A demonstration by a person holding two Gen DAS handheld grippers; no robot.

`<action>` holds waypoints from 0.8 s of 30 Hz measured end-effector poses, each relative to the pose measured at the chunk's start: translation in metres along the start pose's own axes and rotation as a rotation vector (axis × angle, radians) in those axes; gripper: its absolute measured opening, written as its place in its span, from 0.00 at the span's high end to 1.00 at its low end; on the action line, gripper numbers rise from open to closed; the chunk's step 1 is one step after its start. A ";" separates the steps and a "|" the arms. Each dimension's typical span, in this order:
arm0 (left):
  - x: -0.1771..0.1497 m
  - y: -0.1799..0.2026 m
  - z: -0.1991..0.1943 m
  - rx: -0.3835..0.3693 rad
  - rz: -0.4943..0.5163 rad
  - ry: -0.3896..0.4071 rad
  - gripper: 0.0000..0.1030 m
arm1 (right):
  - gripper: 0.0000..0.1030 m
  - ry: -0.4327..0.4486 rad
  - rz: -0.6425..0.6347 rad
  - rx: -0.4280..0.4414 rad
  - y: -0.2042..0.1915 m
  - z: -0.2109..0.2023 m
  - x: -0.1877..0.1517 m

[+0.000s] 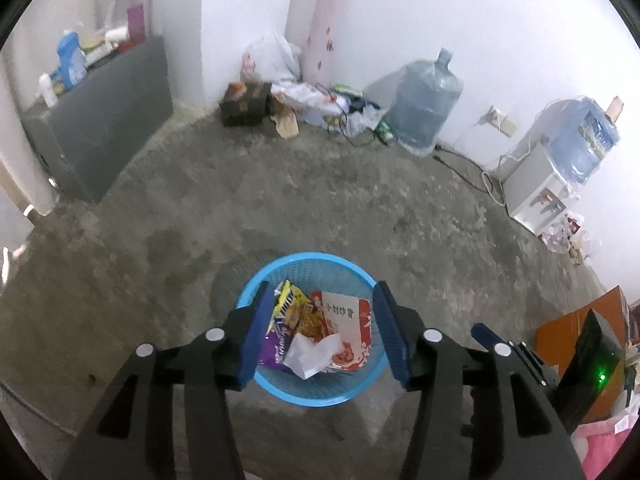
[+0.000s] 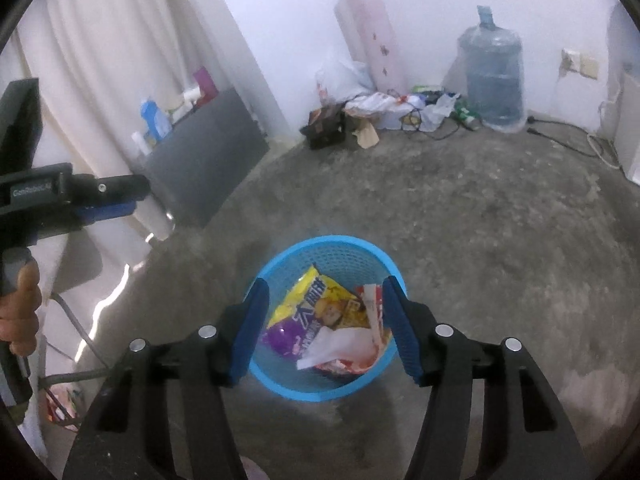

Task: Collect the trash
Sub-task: 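Open the left tool over the basket while the right tool releases the wrapper, then move both tools back to the table toward the Pepsi bottle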

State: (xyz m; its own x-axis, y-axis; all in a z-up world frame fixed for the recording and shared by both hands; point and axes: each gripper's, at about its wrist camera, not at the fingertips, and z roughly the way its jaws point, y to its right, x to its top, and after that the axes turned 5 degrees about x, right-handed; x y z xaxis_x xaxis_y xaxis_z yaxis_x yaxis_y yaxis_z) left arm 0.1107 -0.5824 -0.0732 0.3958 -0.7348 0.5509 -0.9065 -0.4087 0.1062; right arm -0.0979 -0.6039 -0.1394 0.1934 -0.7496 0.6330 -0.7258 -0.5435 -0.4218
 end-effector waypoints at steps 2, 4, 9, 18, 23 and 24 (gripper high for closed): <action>-0.005 -0.003 -0.022 0.010 -0.008 0.026 0.47 | 0.41 0.011 -0.008 0.004 -0.007 -0.010 -0.001; -0.013 -0.007 -0.044 0.014 -0.014 0.049 0.44 | 0.36 0.022 -0.029 0.011 -0.017 -0.022 -0.001; -0.047 -0.022 -0.102 0.057 -0.035 0.096 0.40 | 0.19 0.047 -0.119 -0.008 -0.047 -0.045 -0.003; -0.133 -0.068 -0.203 0.142 -0.095 0.183 0.38 | 0.08 0.112 -0.309 0.044 -0.126 -0.081 -0.006; -0.193 -0.110 -0.260 0.219 -0.166 0.237 0.37 | 0.08 0.139 -0.382 0.059 -0.165 -0.097 -0.018; -0.203 -0.118 -0.270 0.233 -0.179 0.246 0.37 | 0.08 0.144 -0.400 0.076 -0.172 -0.099 -0.021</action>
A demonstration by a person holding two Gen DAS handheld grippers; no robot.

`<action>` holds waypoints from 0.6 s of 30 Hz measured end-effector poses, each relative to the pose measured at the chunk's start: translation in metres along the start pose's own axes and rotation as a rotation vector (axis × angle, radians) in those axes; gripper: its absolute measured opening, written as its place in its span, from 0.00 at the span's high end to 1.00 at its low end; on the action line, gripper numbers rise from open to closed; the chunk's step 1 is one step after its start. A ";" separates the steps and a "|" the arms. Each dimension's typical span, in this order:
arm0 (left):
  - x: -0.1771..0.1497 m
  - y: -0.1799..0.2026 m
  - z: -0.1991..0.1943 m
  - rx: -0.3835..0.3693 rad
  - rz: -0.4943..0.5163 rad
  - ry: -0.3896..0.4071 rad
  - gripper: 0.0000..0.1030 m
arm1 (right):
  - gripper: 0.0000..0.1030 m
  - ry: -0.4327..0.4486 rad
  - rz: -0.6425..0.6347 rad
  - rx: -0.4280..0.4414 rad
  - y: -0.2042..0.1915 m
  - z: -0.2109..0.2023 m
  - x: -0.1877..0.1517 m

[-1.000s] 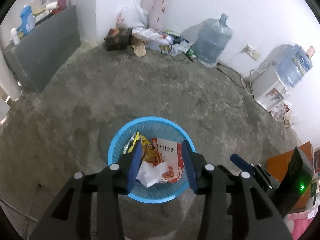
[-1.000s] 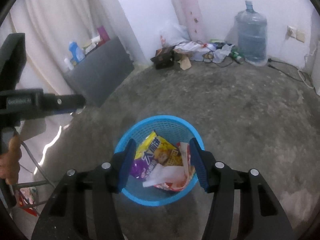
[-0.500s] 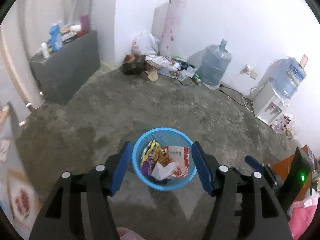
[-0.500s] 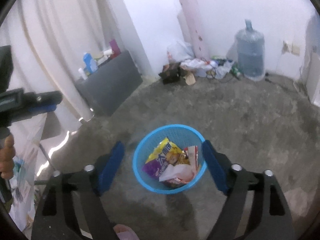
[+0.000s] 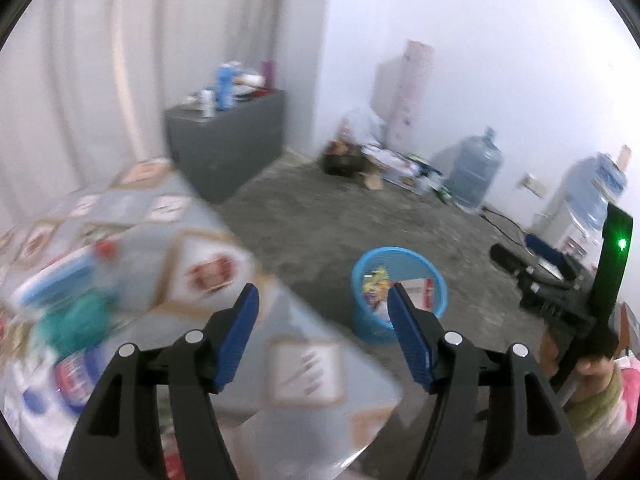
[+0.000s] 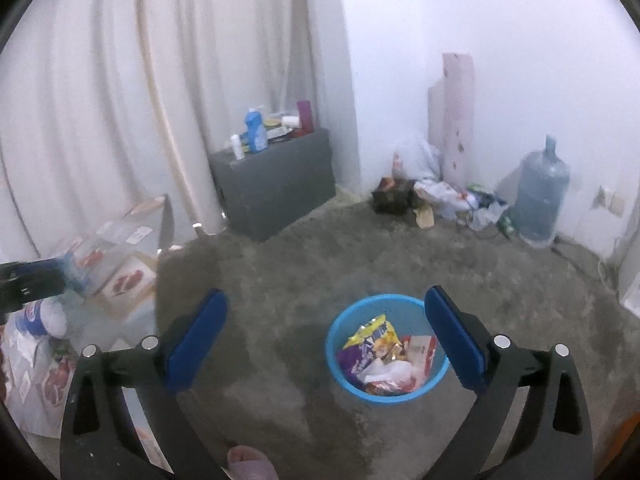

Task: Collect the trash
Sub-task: 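Move both tools back to the table toward the Pepsi bottle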

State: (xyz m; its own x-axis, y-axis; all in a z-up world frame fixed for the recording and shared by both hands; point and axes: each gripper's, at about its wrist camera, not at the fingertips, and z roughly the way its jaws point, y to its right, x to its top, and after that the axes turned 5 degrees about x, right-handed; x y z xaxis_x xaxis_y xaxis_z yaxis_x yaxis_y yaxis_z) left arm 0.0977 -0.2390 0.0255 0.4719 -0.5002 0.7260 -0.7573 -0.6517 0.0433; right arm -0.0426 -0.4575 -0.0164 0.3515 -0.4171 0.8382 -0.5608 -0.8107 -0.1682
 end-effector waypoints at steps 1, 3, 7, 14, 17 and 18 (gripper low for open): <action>-0.009 -0.015 -0.012 0.022 -0.020 0.011 0.37 | 0.08 0.011 -0.022 0.026 -0.008 -0.002 0.001; -0.025 -0.044 -0.033 0.071 -0.065 0.026 0.37 | 0.08 0.034 -0.063 0.073 -0.023 -0.006 0.002; -0.060 -0.099 -0.070 0.185 -0.151 0.058 0.36 | 0.08 0.088 -0.132 0.206 -0.055 -0.012 0.015; -0.115 -0.176 -0.108 0.302 -0.317 0.098 0.36 | 0.08 -0.003 -0.270 0.545 -0.135 0.012 0.036; -0.131 -0.205 -0.113 0.314 -0.367 0.106 0.36 | 0.08 -0.047 -0.369 0.677 -0.175 0.024 0.036; -0.135 -0.214 -0.113 0.316 -0.383 0.102 0.36 | 0.08 -0.061 -0.405 0.709 -0.187 0.029 0.035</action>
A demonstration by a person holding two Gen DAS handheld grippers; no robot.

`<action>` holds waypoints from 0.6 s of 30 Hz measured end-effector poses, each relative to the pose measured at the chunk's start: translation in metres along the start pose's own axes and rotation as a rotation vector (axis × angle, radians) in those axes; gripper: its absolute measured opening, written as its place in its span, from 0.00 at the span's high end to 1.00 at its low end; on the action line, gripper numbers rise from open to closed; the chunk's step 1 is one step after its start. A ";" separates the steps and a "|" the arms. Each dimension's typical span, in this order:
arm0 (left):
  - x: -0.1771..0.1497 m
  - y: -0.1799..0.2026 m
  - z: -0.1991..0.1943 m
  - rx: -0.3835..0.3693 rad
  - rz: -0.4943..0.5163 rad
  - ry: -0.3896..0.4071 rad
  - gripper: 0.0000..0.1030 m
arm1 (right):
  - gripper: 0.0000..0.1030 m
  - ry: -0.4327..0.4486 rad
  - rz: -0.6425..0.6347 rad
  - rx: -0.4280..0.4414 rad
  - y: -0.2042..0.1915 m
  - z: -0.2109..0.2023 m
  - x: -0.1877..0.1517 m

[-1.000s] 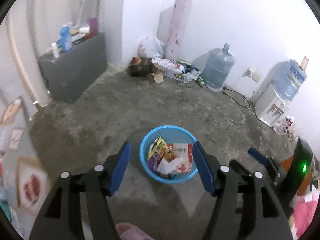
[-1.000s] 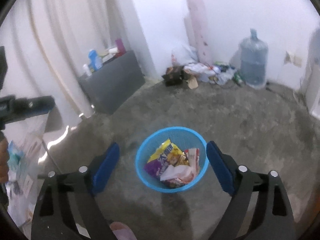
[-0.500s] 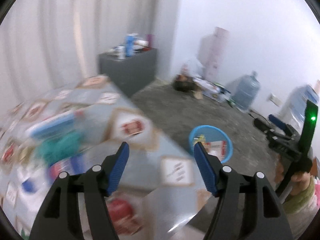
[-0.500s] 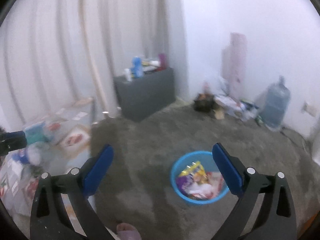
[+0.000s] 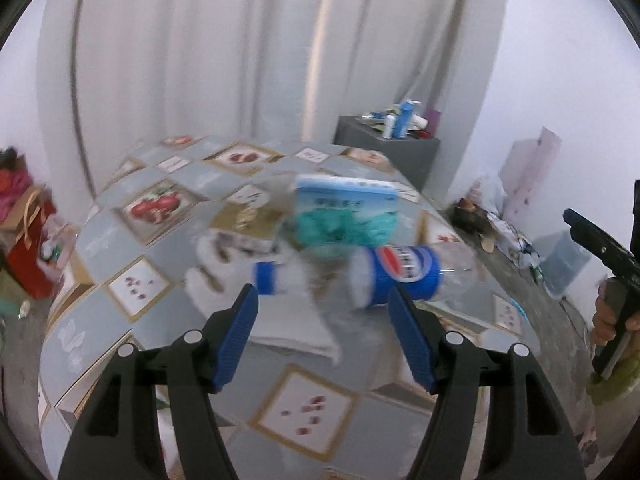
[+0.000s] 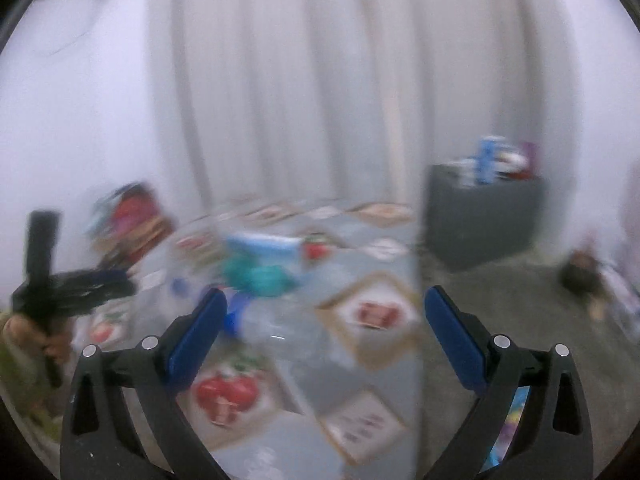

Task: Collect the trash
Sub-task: 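Move both tools back to the table toward the Pepsi bottle, then close the right tool around the Pepsi bottle label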

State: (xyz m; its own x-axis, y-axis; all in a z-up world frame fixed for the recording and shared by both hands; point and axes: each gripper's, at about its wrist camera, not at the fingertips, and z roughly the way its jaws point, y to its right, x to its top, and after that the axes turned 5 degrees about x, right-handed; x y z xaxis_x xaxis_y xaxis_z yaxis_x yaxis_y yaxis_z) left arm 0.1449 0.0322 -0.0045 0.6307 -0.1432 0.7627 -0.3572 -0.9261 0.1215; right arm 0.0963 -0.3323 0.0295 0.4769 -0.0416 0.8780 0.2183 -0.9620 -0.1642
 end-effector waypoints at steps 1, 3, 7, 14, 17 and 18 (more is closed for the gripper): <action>0.000 -0.008 0.004 0.005 -0.016 -0.003 0.36 | 0.08 -0.031 -0.035 0.046 -0.006 0.016 0.004; -0.001 -0.022 0.012 0.009 -0.047 -0.012 0.36 | 0.08 -0.072 -0.077 0.089 -0.013 0.034 0.008; -0.003 -0.045 0.027 0.024 -0.090 -0.025 0.37 | 0.08 -0.176 -0.172 0.192 -0.033 0.080 0.013; -0.013 -0.055 0.057 0.016 -0.098 -0.115 0.57 | 0.11 -0.315 -0.302 0.267 -0.060 0.120 0.006; -0.016 -0.053 0.070 0.014 -0.090 -0.156 0.62 | 0.13 -0.358 -0.351 0.284 -0.063 0.132 0.003; -0.016 -0.052 0.075 0.019 -0.090 -0.168 0.63 | 0.14 -0.372 -0.362 0.290 -0.064 0.136 0.002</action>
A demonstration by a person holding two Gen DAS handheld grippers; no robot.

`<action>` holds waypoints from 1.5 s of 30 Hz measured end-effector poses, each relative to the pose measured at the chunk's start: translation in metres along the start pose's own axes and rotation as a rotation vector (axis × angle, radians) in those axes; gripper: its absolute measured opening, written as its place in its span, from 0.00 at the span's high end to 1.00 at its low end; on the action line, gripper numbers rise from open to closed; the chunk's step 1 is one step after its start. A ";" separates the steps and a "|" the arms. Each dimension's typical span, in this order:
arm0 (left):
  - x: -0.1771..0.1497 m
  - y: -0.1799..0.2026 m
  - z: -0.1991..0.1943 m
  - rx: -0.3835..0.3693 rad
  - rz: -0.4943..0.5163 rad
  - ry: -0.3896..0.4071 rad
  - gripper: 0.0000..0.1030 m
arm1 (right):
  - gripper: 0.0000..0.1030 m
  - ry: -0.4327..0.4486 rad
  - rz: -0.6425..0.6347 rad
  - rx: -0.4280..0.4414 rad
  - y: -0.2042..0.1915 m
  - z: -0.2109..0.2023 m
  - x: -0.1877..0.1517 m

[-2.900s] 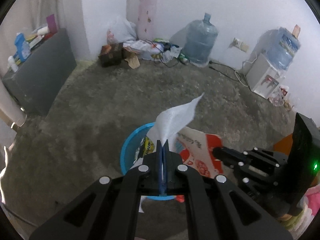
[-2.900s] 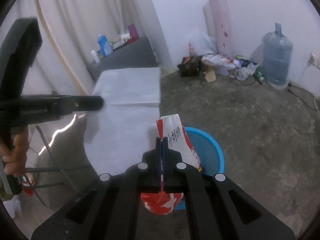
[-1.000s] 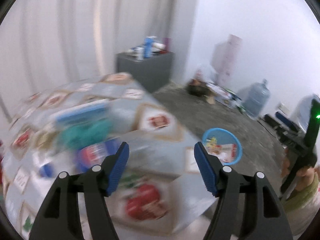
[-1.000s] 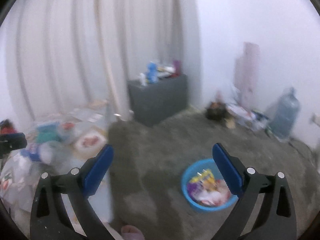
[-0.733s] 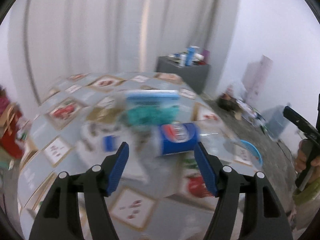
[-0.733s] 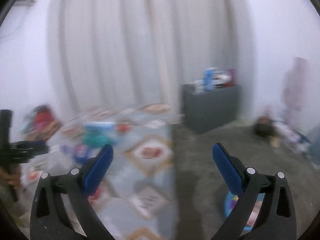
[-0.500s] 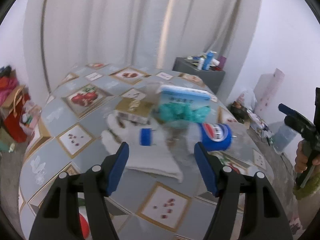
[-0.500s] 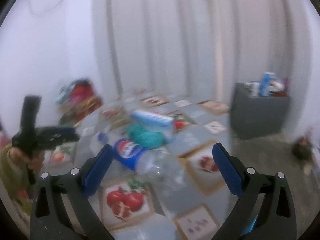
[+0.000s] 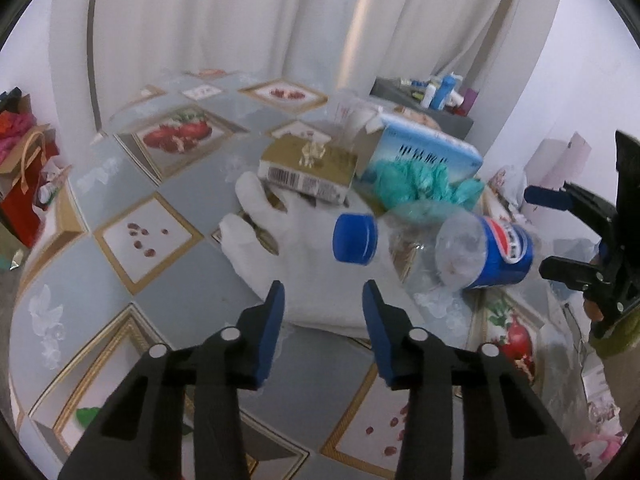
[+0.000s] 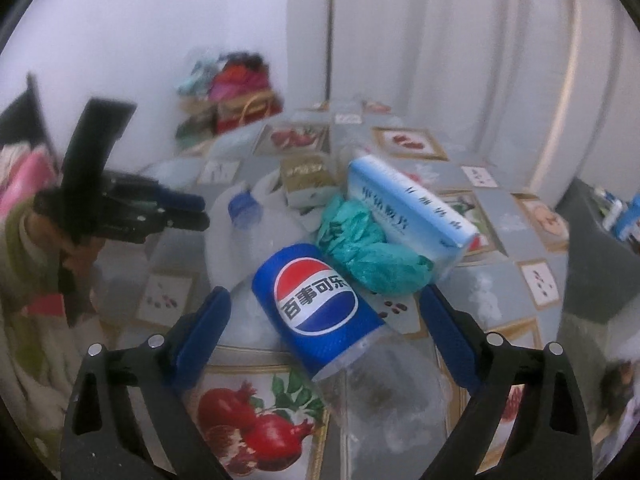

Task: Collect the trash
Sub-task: 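Close the right tool around the Pepsi bottle label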

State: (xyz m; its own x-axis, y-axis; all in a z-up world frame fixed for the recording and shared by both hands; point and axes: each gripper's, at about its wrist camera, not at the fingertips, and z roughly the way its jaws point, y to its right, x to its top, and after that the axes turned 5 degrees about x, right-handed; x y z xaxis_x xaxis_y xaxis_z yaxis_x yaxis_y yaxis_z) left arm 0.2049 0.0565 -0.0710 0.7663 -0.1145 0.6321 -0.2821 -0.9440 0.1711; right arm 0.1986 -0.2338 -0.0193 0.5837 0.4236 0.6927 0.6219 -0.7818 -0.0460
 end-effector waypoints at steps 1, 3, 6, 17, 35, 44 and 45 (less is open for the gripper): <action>0.000 0.000 0.003 0.003 -0.002 -0.009 0.65 | 0.15 -0.014 -0.007 0.010 0.001 0.004 0.001; 0.000 -0.001 0.012 0.009 -0.010 -0.029 0.68 | 0.17 -0.038 -0.018 0.025 0.001 0.011 0.001; 0.001 0.001 0.019 0.041 0.003 -0.042 0.72 | 0.22 -0.067 -0.024 0.040 0.006 0.019 0.002; -0.002 0.011 0.021 0.127 0.074 -0.028 0.81 | 0.30 -0.097 -0.020 0.060 0.015 0.029 -0.002; -0.006 0.012 0.017 0.121 0.092 -0.023 0.92 | 0.38 -0.128 -0.041 0.060 0.002 0.027 -0.005; -0.009 0.008 0.015 0.113 0.099 -0.023 0.93 | 0.38 -0.146 -0.055 0.033 -0.003 0.025 -0.007; -0.010 0.008 0.014 0.113 0.098 -0.023 0.93 | 0.38 -0.147 -0.056 0.033 -0.004 0.025 -0.007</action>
State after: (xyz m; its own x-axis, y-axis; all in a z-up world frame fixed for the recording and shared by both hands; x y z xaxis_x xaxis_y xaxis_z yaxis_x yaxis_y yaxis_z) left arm 0.2029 0.0460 -0.0864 0.7517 -0.2138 0.6239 -0.2905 -0.9566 0.0221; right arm 0.2050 -0.2228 -0.0422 0.6164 0.5304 0.5820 0.6711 -0.7405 -0.0359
